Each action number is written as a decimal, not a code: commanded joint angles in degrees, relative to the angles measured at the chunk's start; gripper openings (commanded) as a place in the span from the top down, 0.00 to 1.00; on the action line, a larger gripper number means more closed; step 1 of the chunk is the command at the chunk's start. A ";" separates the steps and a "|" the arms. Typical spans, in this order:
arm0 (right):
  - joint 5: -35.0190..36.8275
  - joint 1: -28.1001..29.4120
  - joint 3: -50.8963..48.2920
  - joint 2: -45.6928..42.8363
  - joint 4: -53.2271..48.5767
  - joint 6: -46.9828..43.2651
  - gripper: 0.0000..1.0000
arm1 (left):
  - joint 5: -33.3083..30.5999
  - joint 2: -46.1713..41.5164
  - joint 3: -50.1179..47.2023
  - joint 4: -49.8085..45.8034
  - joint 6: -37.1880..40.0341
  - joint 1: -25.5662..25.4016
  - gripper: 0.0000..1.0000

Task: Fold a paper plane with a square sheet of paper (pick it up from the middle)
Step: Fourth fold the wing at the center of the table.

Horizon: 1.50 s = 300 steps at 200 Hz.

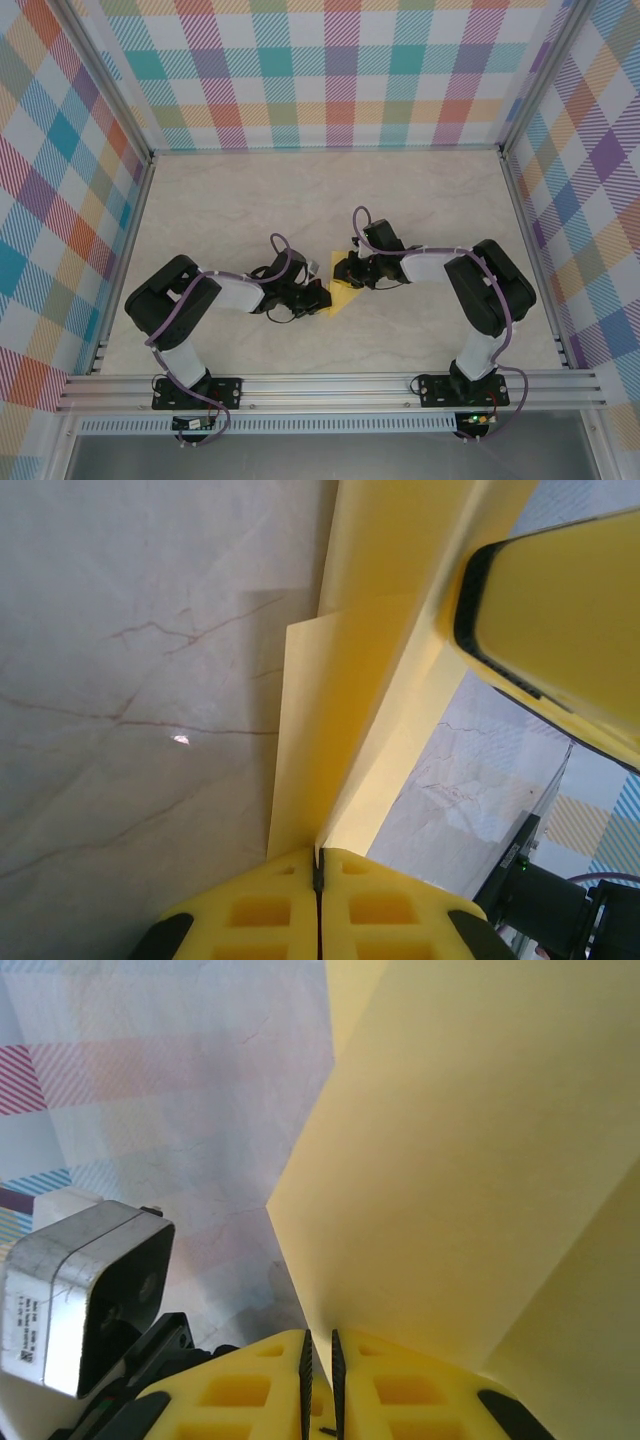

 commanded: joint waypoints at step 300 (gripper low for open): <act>4.07 0.12 0.07 4.68 -6.15 -3.43 0.86 | -2.30 -5.62 2.47 -10.68 3.83 0.01 0.71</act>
